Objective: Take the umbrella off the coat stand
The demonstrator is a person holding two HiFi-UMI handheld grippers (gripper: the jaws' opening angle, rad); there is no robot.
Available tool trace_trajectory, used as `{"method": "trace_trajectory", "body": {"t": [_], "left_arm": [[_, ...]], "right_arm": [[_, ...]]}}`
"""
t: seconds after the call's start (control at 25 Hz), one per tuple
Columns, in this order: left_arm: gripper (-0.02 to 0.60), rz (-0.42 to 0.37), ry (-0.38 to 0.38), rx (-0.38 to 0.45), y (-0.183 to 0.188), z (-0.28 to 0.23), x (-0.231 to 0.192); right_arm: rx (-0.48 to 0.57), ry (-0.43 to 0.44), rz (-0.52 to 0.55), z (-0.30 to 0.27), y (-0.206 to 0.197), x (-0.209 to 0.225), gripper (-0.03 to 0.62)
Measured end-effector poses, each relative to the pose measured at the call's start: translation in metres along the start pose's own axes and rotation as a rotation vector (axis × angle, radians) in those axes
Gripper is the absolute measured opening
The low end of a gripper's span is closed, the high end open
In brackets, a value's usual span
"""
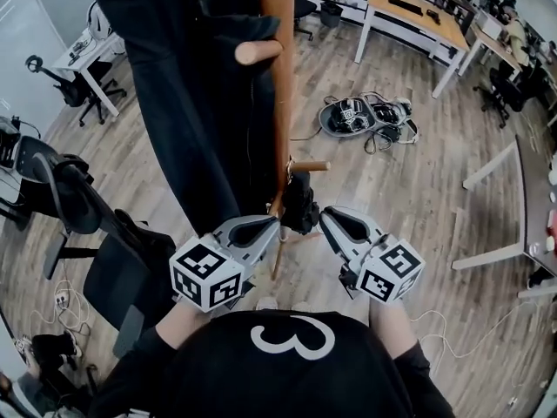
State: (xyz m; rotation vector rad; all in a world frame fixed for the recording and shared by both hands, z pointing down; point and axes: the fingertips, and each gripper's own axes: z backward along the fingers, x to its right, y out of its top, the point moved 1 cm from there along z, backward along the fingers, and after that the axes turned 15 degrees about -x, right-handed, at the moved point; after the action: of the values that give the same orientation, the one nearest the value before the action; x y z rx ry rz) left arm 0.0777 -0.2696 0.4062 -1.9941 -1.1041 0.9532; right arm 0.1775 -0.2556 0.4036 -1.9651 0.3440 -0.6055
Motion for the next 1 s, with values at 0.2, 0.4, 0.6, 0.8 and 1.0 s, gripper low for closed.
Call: {"method": "trace_trajectory", "body": {"t": [0.2, 0.4, 0.6, 0.8, 1.0], "left_arm": [[0.017, 0.060, 0.063, 0.015, 0.001, -0.005, -0.004], [0.017, 0.105, 0.114, 0.021, -0.004, -0.009, -0.008], [0.017, 0.139, 0.170, 0.031, -0.012, -0.011, -0.014], [0.017, 0.166, 0.205, 0.041, -0.022, -0.012, -0.018], [0.017, 0.175, 0.228, 0.053, -0.025, -0.009, -0.022]], "right_arm": [[-0.034, 0.070, 0.012, -0.007, 0.004, 0.017, 0.085], [-0.077, 0.124, 0.038, -0.023, -0.001, 0.026, 0.134], [-0.122, 0.127, 0.113, -0.045, -0.010, 0.039, 0.169], [-0.156, 0.093, 0.194, -0.069, -0.021, 0.052, 0.196], [-0.176, 0.082, 0.212, -0.088, -0.027, 0.058, 0.199]]}}
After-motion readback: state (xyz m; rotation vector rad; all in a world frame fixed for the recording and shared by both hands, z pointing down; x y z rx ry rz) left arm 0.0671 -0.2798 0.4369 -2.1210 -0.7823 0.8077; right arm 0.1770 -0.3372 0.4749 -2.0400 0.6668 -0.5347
